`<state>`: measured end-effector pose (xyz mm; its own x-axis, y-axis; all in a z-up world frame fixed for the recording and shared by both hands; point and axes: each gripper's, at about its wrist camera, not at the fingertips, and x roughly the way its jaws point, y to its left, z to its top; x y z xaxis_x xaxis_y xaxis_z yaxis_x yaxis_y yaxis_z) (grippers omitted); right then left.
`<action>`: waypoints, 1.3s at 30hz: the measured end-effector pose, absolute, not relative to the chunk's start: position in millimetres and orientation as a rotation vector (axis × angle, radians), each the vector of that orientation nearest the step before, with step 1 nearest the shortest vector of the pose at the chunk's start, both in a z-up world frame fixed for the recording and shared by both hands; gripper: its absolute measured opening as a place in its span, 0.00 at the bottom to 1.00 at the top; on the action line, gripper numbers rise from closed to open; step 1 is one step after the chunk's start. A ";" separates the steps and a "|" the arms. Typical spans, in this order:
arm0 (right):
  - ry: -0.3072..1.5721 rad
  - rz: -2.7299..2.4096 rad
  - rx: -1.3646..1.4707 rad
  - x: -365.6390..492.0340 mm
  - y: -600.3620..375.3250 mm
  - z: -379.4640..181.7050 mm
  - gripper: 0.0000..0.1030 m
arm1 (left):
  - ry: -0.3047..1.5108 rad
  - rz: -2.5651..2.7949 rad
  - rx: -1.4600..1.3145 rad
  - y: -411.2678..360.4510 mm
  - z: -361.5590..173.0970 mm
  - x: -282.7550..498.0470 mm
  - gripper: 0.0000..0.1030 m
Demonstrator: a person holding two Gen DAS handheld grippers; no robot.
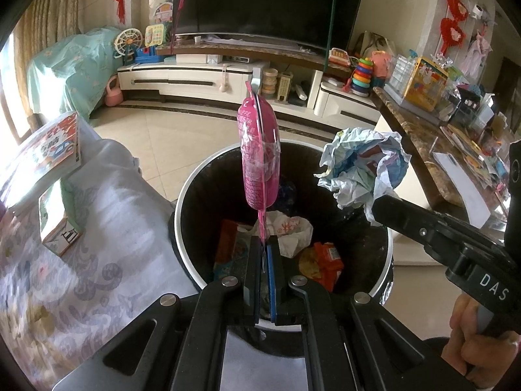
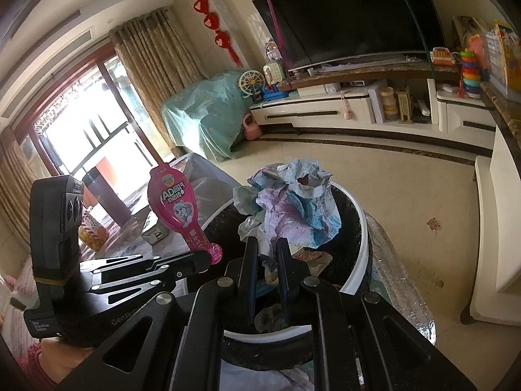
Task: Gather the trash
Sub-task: 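Open the left gripper over the bin while the right gripper releases the wrapper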
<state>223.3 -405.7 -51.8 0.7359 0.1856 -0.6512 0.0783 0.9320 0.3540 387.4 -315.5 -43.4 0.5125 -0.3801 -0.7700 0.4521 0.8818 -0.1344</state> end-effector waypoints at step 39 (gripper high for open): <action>0.786 0.063 0.364 237.7 -408.0 -55.5 0.11 | 0.956 -0.498 0.109 -325.0 -52.3 411.3 0.02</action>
<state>237.7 -407.9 -55.5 0.7081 0.1896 -0.6802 0.0789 0.9360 0.3430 411.3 -325.0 -52.3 0.4734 -0.3591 -0.8043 0.4538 0.8820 -0.1267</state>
